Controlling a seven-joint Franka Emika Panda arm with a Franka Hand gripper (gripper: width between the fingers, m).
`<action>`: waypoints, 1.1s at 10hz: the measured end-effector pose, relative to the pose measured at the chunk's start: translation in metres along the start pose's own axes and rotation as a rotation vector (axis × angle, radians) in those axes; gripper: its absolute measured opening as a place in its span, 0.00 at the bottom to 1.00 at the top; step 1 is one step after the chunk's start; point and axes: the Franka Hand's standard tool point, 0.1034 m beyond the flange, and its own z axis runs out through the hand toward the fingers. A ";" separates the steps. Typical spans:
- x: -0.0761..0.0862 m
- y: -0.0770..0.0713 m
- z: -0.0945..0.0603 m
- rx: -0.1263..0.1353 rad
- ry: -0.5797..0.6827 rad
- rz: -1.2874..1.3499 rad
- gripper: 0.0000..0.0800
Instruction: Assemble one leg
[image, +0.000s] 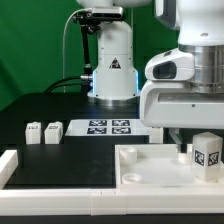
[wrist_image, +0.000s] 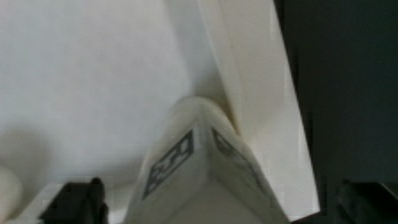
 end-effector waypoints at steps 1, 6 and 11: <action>0.000 0.000 0.000 -0.002 0.001 -0.112 0.81; 0.002 0.006 0.000 -0.011 0.000 -0.446 0.81; 0.001 0.005 0.000 -0.007 0.001 -0.159 0.81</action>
Offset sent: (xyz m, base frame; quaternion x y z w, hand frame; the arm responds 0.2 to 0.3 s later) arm -0.0016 -0.0009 0.0002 0.0011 -0.0057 -0.1866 0.9824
